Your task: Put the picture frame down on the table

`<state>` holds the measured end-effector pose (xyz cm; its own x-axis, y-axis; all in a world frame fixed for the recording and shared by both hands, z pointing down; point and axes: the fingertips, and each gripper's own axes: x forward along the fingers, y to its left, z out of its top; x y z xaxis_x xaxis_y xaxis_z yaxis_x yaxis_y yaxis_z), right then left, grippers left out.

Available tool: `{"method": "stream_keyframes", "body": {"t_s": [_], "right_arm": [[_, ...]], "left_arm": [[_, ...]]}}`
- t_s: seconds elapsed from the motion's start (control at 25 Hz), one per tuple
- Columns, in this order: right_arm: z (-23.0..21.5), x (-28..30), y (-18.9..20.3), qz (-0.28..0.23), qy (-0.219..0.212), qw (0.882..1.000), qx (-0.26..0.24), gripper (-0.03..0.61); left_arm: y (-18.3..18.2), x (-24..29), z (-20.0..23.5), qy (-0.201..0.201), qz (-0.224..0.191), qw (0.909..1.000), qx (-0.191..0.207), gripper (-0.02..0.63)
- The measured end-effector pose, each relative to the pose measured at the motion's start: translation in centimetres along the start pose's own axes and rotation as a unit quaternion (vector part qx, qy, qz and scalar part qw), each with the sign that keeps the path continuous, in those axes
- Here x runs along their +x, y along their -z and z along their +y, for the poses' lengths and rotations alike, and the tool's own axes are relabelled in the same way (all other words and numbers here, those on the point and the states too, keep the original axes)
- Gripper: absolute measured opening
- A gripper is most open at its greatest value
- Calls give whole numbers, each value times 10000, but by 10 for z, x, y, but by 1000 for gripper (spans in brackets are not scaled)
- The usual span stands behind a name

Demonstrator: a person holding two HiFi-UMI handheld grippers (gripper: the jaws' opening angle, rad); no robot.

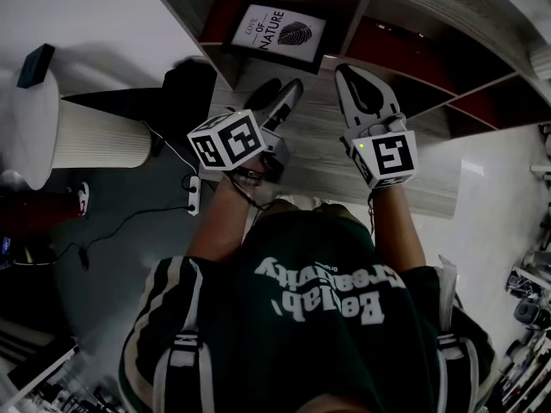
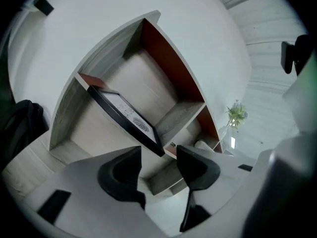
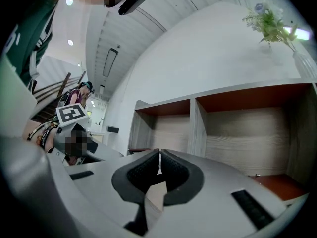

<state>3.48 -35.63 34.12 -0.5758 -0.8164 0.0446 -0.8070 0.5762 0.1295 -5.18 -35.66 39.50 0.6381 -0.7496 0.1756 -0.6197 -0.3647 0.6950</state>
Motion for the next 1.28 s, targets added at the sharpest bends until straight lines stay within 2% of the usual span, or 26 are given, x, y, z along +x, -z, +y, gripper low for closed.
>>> {"method": "stream_keyframes", "body": {"t_s": [0.04,0.12,0.16,0.32,0.6,0.72,0.84,0.96,1.28], "right_arm": [[2,-1,0,68,32,10000,5,37],[5,-3,0,210,107,9997,7,37],[6,-4,0,236,127,9996,3,37],[9,-6,-6,139,151,9998,-48,37],[9,-15,-3,241,237,9994,-42,37],[9,-18,-6,107,242,9996,-24,37],[10,-21,-6,97,237,9996,-78,37],[5,-25,-4,171,322,9993,-24,37],[-2,-29,5,159,345,9992,123,37]], "left_arm": [[-1,-2,1,-78,-46,9999,101,215],[-6,-7,3,-229,-185,9990,349,39],[-9,-7,3,-256,-243,9982,490,20],[-13,2,7,-306,-240,9956,848,20],[-21,20,18,-392,-196,9955,838,20],[-21,25,15,-340,-141,9953,897,20],[-12,20,5,-273,25,9915,1270,20],[4,19,9,-413,235,9858,1609,20],[0,40,11,-404,233,9841,1716,20]]}}
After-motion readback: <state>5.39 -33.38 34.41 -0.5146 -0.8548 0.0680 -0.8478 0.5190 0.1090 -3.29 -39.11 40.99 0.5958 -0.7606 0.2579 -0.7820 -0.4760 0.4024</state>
